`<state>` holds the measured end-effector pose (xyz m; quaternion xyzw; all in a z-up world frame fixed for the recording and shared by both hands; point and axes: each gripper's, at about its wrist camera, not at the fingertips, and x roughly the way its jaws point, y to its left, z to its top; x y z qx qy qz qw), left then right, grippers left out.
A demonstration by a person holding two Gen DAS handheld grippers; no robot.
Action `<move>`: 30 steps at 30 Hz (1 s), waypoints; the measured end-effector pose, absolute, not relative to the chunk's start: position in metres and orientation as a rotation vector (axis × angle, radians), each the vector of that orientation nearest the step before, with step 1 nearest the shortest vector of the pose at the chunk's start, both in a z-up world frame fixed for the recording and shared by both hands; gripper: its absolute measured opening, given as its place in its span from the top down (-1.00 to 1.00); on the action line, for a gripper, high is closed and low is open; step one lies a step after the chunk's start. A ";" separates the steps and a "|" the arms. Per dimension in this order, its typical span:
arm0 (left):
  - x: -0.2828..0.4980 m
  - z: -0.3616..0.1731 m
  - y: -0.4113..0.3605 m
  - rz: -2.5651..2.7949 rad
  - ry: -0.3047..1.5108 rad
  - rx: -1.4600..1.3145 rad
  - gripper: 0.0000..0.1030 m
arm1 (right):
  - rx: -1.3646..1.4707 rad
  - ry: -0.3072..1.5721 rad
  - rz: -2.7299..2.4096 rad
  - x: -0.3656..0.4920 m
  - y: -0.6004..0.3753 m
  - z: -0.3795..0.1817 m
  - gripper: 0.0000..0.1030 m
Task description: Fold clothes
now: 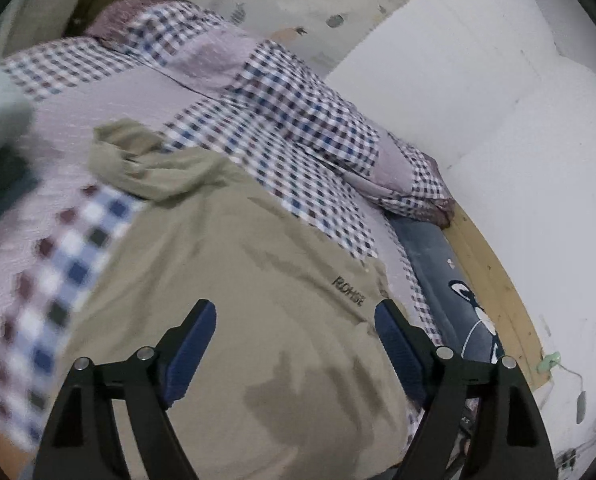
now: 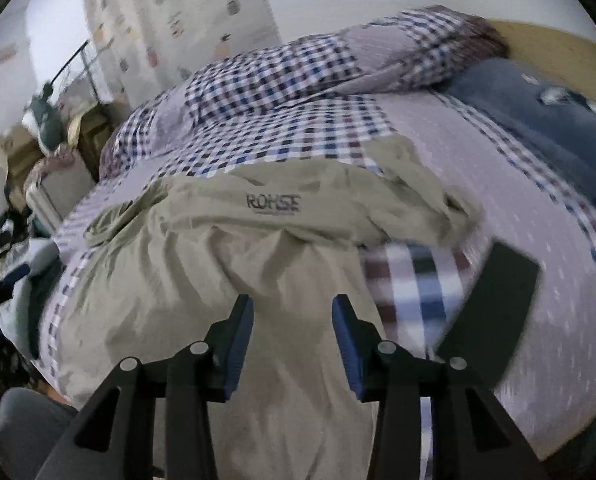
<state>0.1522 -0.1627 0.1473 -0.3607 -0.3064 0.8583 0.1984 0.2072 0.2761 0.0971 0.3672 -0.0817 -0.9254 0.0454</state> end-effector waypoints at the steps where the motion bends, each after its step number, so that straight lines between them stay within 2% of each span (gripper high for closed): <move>1: 0.139 0.144 -0.155 2.390 -0.862 -1.012 -0.65 | 1.107 -0.198 -2.815 0.194 0.271 0.102 0.15; 7: 0.064 0.127 -0.113 2.377 -0.890 -0.968 -0.65 | 1.037 0.090 -2.778 0.121 0.250 0.135 0.14; 8: 0.056 0.124 -0.109 2.381 -0.881 -0.946 -0.65 | 1.020 0.129 -2.778 0.105 0.248 0.142 0.12; 10: 0.041 0.115 -0.102 2.399 -0.852 -0.910 -0.65 | 1.015 0.163 -2.772 0.081 0.248 0.148 -0.10; 14: 0.023 0.084 -0.098 2.459 -0.832 -0.985 -0.65 | 1.095 0.257 -2.687 0.017 0.246 0.147 -0.10; 18: 0.008 0.069 -0.097 2.439 -0.843 -1.068 -0.65 | 1.170 0.238 -2.633 -0.049 0.247 0.132 -0.10; 23: -0.006 0.056 -0.106 2.315 -1.060 -1.105 -0.65 | 1.344 0.301 -2.476 -0.111 0.236 0.098 -0.10; 28: -0.010 0.051 -0.103 2.394 -0.979 -1.136 -0.65 | 1.448 0.414 -2.333 -0.140 0.217 0.068 -0.10; 30: -0.013 0.048 -0.104 2.382 -1.000 -1.140 -0.65 | 1.478 0.447 -2.298 -0.148 0.212 0.058 -0.10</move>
